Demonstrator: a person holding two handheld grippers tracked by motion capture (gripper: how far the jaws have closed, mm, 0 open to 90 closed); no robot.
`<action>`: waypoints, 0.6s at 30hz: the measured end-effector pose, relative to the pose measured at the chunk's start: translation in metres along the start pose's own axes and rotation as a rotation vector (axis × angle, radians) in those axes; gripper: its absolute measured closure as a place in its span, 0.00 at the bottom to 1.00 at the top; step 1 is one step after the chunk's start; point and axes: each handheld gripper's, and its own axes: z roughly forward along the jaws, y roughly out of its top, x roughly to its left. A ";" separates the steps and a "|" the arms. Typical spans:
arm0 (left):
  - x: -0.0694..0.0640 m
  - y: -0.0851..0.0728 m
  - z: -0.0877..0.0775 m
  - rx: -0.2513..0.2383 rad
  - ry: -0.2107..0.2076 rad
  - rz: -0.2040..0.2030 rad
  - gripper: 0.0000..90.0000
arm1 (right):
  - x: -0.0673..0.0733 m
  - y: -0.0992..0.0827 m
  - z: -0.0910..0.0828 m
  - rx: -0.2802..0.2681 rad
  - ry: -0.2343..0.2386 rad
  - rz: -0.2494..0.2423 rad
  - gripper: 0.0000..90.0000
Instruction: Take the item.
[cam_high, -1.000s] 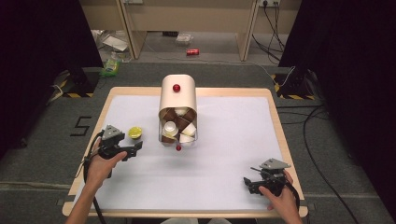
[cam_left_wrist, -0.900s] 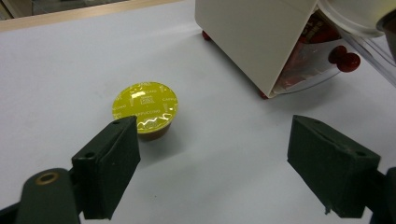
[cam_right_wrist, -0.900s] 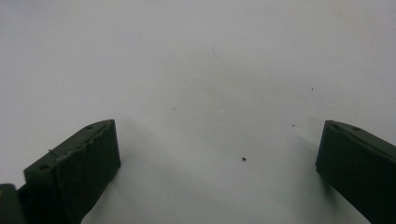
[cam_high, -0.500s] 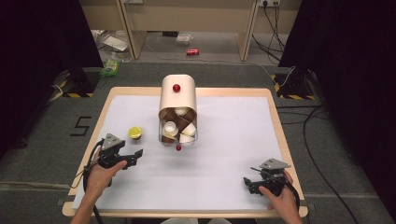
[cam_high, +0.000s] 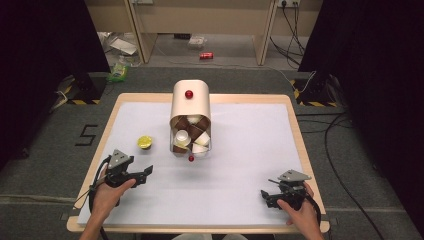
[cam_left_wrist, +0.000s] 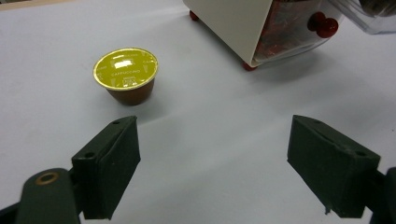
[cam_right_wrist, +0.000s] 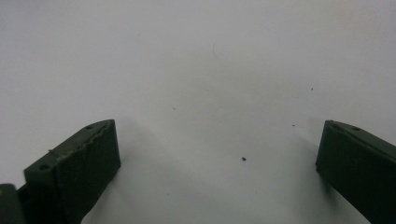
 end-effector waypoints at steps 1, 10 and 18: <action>0.000 -0.001 0.000 0.001 0.001 0.000 0.19 | 0.000 0.000 0.000 0.000 0.000 0.000 0.00; 0.001 -0.011 0.001 0.004 -0.004 -0.008 0.19 | 0.000 0.000 0.000 0.000 0.000 0.000 0.00; -0.001 -0.018 0.000 0.009 -0.005 -0.005 0.19 | 0.000 0.000 0.000 0.000 0.000 0.000 0.00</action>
